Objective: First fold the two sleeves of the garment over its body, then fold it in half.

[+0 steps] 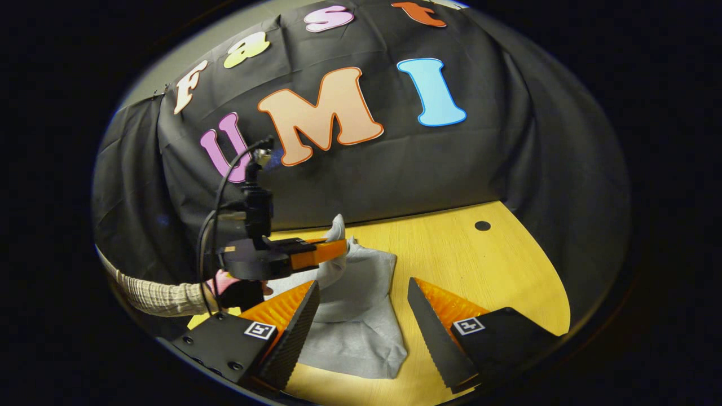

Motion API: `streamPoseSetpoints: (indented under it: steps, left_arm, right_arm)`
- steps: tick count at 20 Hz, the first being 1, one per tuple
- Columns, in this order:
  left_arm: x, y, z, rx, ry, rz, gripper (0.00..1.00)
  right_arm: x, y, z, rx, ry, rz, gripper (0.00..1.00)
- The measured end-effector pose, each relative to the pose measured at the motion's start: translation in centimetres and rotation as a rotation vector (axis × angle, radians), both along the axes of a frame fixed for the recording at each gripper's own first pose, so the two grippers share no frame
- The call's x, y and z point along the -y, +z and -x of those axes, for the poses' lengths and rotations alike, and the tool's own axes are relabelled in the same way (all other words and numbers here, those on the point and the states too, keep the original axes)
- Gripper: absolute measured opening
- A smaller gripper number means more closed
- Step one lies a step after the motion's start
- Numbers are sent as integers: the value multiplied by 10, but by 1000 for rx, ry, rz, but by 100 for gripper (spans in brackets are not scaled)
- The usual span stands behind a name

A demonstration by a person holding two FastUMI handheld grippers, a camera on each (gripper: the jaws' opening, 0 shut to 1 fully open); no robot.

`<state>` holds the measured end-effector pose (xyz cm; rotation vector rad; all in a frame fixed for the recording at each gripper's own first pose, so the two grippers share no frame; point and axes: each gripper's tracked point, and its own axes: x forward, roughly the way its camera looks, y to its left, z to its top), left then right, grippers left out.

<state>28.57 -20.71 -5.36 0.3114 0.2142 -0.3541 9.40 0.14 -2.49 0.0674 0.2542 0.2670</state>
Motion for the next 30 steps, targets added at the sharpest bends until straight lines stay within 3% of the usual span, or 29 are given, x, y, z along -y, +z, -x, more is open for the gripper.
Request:
streamPoseSetpoints:
  steps: [1, 3, 5, 7, 10, 13, 17, 19, 20, 22, 23, 27, 28, 30]
  left_arm:
    - [-3, -8, -6, -13, 7, -3, 4]
    - [-5, -22, -10, -48, -3, -4, 12]
    - [-8, -17, -11, -37, 4, 7, 52]
    - [-10, -13, -1, -35, -4, 16, 91]
    - [-20, 3, 26, -20, -27, 15, 93]
    - [-49, 22, 57, 14, -8, 10, 93]
    - [-102, 32, 106, 42, 63, 44, 93]
    - [-131, 27, 133, 41, 111, 46, 93]
    - [-145, 23, 146, 42, 135, 41, 93]
    - [-178, 7, 169, 34, 196, 33, 93]
    - [-191, -3, 179, 22, 223, 36, 93]
    - [-244, -66, 224, -96, 355, 50, 94]
    - [-255, -82, 232, -117, 390, 61, 94]
    - [-266, -110, 243, -161, 433, 83, 94]
  right_arm:
    - [3, -1, -1, 2, -6, 2, 98]
    - [8, -5, -1, -3, -12, -2, 94]
    - [12, -10, -4, -5, -25, 6, 98]
    - [9, -19, -6, -17, -22, 10, 94]
    - [7, -41, -8, -48, -19, 79, 98]
    - [0, -65, -4, -90, 10, 93, 94]
    - [-8, -100, 6, -144, 43, 129, 98]
    - [-8, -119, 8, -164, 49, 164, 94]
    - [-8, -130, 12, -175, 52, 181, 98]
    - [-6, -149, 16, -196, 57, 222, 94]
    - [-4, -160, 18, -209, 59, 240, 98]
    - [5, -198, 22, -264, 57, 298, 98]
    - [8, -208, 22, -279, 52, 316, 94]
    - [10, -224, 21, -303, 49, 334, 98]
